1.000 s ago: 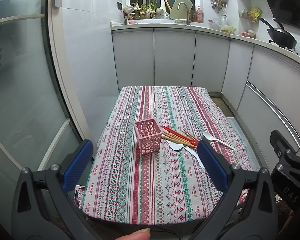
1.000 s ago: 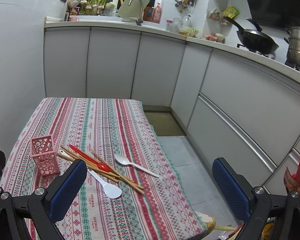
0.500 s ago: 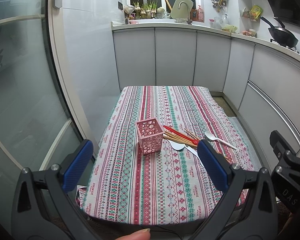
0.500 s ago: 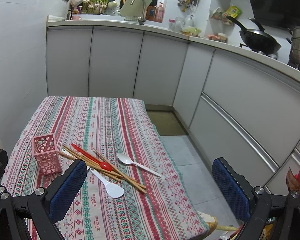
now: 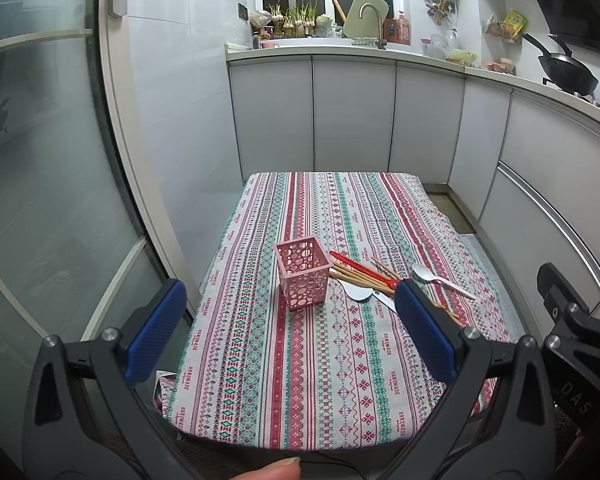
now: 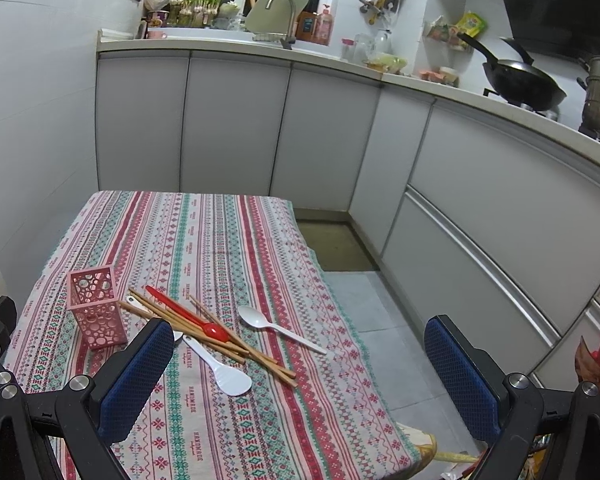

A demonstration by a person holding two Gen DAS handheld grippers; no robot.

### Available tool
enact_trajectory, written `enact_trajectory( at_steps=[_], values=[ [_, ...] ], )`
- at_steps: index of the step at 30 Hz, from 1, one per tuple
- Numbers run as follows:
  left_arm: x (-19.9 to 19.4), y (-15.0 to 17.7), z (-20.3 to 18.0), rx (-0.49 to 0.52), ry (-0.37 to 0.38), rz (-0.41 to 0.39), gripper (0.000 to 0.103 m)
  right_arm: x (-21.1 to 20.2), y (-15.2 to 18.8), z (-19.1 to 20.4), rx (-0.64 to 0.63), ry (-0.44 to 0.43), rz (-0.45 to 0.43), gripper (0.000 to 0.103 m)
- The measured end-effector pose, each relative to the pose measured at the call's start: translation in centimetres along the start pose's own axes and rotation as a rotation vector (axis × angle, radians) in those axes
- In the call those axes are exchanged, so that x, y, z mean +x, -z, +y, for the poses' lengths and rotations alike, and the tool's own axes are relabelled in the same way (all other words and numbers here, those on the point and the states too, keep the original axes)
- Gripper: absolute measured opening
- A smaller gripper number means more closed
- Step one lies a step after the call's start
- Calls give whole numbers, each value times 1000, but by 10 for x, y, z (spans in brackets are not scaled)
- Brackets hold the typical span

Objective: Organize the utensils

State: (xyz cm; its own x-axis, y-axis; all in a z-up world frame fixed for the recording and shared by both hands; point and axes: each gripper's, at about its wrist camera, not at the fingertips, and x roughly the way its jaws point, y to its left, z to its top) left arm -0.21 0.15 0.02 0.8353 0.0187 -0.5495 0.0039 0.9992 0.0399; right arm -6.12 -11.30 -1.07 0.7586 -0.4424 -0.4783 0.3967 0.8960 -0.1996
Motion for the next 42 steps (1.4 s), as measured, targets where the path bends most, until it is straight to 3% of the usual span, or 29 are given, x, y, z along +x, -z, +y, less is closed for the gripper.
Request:
enact_trajectory(
  at_steps=[23,31,35,42],
  values=[
    [26,-6,3,6,-22,27,103,32,0,6,-14,-12,27,103],
    [79,2,7,4,99,74,103,82,4,4,-64,-103,54,103],
    [106,4,0,46,138,156,103,128,6,4,-88,-145,156,103],
    [144,6,-13,119,196,287,103,197,11,-1,-37,-293,357,103]
  ],
)
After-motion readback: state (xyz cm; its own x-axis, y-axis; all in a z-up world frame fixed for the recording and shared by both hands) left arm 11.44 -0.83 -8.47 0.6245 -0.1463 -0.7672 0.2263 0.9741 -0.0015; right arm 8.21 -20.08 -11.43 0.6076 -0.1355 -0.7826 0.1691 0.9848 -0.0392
